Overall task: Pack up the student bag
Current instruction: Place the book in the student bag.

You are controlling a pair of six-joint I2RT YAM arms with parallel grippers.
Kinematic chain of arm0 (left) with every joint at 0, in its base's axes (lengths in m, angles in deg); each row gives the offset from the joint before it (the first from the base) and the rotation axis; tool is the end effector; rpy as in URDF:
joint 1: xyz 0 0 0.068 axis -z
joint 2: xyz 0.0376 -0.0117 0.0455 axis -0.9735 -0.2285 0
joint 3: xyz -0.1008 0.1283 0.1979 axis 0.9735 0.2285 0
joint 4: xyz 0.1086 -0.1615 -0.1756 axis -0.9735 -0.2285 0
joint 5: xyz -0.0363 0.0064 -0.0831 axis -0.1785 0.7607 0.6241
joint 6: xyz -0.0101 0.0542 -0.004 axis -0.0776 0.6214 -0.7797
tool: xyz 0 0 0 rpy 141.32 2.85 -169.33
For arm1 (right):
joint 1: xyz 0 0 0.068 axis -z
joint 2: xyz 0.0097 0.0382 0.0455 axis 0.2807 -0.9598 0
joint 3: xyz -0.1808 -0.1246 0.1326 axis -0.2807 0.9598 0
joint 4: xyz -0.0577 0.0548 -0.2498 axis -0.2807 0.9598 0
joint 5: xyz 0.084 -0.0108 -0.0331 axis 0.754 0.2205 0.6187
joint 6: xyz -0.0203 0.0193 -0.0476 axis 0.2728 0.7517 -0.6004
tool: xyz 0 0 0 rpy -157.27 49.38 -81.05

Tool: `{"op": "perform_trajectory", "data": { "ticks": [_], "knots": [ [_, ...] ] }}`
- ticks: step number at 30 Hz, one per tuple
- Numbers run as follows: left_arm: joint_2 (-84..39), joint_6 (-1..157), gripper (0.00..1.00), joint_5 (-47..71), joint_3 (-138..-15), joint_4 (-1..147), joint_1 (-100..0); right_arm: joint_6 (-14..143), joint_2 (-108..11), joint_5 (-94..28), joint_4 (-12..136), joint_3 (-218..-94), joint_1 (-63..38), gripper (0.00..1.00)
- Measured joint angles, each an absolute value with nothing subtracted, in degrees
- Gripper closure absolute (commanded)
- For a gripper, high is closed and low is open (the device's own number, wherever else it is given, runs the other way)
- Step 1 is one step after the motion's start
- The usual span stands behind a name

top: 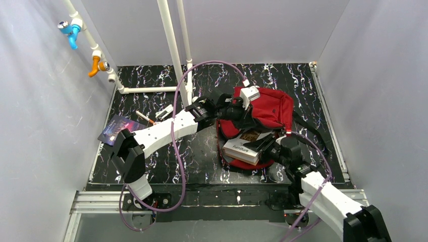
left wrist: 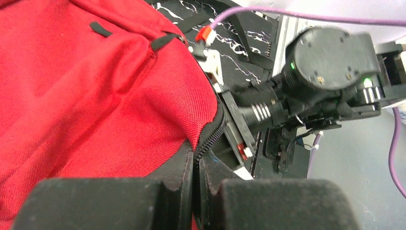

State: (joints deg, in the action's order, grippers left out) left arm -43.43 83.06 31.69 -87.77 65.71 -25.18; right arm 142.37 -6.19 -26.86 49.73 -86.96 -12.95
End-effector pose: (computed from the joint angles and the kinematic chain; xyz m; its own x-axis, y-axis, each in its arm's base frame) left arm 0.2367 -0.3269 0.3264 -0.3099 0.2241 -0.9240 0.9382 0.2293 -0.2591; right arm 0.1446 0.0908 0.1491 -0.6889 0.7248 -0.0049 0.2466 0.2407 0.9388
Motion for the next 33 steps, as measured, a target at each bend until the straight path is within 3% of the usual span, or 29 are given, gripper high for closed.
{"op": "perform_trajectory", "data": {
  "ticks": [2,7,9,13,19,22,28,33],
  "knots": [
    [-42.7,82.6,1.00,31.7,-86.4,66.4,-25.1,138.9,-9.8,-24.3,49.3,-88.8,-8.7,0.50],
    [-42.6,80.7,1.00,31.2,-85.5,68.1,-25.1,129.4,-15.1,-21.3,54.6,-95.4,-4.6,0.10],
    [-42.6,79.9,1.00,31.1,-85.3,68.6,-25.1,126.1,-14.1,-20.9,58.0,-97.1,-4.5,0.02],
    [-42.6,78.8,1.00,31.1,-84.2,70.2,-25.1,122.1,-7.5,-20.5,66.1,-97.5,-4.4,0.02],
    [-42.6,78.1,1.00,31.2,-84.0,71.0,-25.1,123.0,5.8,-20.6,72.4,-95.2,-4.4,0.13],
    [-42.6,77.9,1.00,31.2,-84.0,70.9,-25.1,123.8,10.5,-20.9,72.8,-92.8,-4.4,0.34],
    [-42.6,77.7,1.00,31.2,-84.0,70.9,-25.1,123.1,7.8,-23.0,70.7,-90.9,-4.4,0.57],
    [-42.6,78.0,1.00,31.2,-84.0,70.8,-25.1,121.0,0.6,-21.6,63.7,-90.0,-4.4,0.65]
  ]
}}
